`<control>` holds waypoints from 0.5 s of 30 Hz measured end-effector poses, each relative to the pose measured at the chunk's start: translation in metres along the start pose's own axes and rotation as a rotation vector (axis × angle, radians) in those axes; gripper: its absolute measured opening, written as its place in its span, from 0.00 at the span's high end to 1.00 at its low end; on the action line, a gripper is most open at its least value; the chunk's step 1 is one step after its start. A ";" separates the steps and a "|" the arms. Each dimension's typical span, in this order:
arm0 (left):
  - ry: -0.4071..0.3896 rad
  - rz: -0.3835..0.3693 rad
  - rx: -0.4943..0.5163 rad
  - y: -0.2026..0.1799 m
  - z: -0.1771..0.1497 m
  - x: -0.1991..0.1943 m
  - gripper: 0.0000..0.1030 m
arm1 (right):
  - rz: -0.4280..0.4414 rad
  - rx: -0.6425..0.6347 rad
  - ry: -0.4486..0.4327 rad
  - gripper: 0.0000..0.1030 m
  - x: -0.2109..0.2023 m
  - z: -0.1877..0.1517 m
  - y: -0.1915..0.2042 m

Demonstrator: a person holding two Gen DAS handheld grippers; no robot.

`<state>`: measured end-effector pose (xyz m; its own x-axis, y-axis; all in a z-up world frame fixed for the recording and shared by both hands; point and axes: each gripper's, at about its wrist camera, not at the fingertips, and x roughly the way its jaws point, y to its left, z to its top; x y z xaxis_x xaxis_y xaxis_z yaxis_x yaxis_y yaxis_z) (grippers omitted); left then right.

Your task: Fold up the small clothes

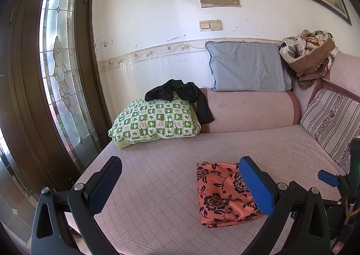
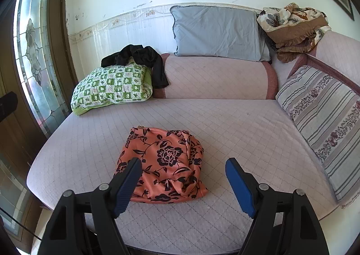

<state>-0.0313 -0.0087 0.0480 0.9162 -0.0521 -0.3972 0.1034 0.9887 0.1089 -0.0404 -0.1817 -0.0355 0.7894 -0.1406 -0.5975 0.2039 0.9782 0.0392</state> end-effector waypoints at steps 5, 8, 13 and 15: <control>0.012 0.010 -0.015 0.004 -0.002 0.007 0.00 | 0.002 -0.013 0.005 0.23 0.005 -0.002 0.004; 0.023 0.018 -0.022 0.005 -0.003 0.012 0.00 | 0.005 -0.018 0.014 0.23 0.012 -0.002 0.006; 0.043 0.024 -0.024 0.004 -0.002 0.026 0.00 | 0.018 -0.018 0.025 0.23 0.026 0.001 0.006; 0.055 0.026 -0.029 0.003 -0.001 0.032 0.00 | 0.017 -0.024 0.029 0.23 0.031 0.002 0.007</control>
<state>-0.0017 -0.0072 0.0347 0.8957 -0.0196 -0.4442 0.0682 0.9932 0.0938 -0.0135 -0.1797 -0.0519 0.7752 -0.1202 -0.6202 0.1767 0.9838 0.0302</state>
